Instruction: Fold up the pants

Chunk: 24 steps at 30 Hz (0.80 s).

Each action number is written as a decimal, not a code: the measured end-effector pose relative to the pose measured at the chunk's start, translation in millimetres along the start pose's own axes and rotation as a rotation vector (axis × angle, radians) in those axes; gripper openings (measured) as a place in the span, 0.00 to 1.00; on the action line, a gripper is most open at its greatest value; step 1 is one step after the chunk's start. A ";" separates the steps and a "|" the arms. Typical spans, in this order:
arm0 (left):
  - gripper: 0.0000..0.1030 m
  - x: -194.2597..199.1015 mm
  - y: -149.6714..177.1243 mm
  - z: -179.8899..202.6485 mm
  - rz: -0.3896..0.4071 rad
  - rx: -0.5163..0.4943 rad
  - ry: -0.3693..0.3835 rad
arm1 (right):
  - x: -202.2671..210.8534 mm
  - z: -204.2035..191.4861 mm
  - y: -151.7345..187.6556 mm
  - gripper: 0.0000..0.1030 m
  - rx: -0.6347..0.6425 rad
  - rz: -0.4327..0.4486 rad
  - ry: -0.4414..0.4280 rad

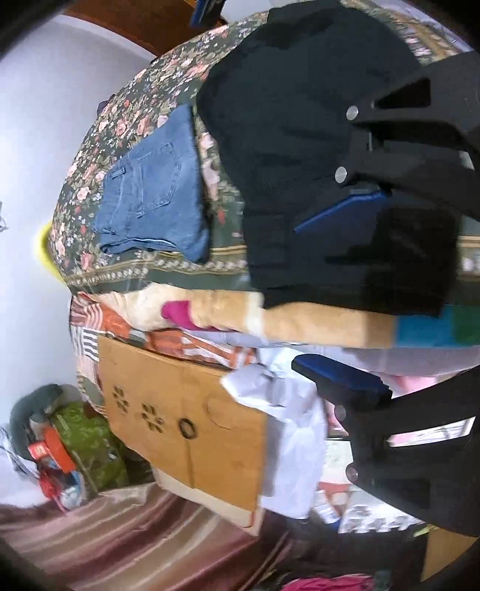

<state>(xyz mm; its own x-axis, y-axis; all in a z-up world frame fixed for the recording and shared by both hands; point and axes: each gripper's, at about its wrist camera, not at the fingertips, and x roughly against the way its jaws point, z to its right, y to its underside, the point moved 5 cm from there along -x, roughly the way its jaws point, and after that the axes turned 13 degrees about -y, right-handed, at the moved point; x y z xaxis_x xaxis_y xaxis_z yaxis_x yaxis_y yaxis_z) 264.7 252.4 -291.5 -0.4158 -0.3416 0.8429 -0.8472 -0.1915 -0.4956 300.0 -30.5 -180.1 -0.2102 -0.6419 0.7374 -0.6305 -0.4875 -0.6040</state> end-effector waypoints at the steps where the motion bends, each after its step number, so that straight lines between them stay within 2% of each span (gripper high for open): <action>1: 0.66 0.9 8.9 -2.6 -0.019 0.001 0.001 | 6.6 -3.2 7.8 0.34 -0.001 0.000 -0.002; 7: 0.66 -11.2 70.0 1.0 -0.164 0.016 0.069 | 37.7 -22.8 68.7 0.35 -0.023 -0.004 -0.018; 10: 0.66 -11.6 89.6 6.9 -0.186 0.049 0.109 | 33.4 -32.6 95.9 0.36 -0.051 -0.029 -0.036; 12: 0.61 -10.2 94.2 10.0 -0.183 0.065 0.112 | 26.1 -39.4 111.7 0.36 -0.058 -0.049 -0.042; 15: 0.44 -5.3 96.0 16.0 -0.168 0.079 0.135 | 14.4 -48.7 127.9 0.36 -0.066 -0.071 -0.052; 16: 0.35 -4.2 95.8 17.5 -0.166 0.078 0.141 | 11.2 -51.6 132.1 0.36 -0.063 -0.077 -0.056; 19: 0.25 1.9 93.8 22.4 -0.119 0.028 0.070 | 1.3 -63.2 138.1 0.36 -0.018 -0.096 -0.039; 24: 0.23 16.2 81.8 16.9 -0.039 -0.002 -0.013 | -11.8 -73.9 135.5 0.36 0.111 -0.130 0.028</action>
<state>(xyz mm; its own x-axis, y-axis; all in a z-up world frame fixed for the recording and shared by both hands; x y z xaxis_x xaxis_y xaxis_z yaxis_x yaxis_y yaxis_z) 194.2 215.6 -321.9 -0.3777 -0.3461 0.8588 -0.8636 -0.2028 -0.4615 161.9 -45.2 -248.4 -0.1535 -0.5532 0.8188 -0.5680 -0.6286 -0.5312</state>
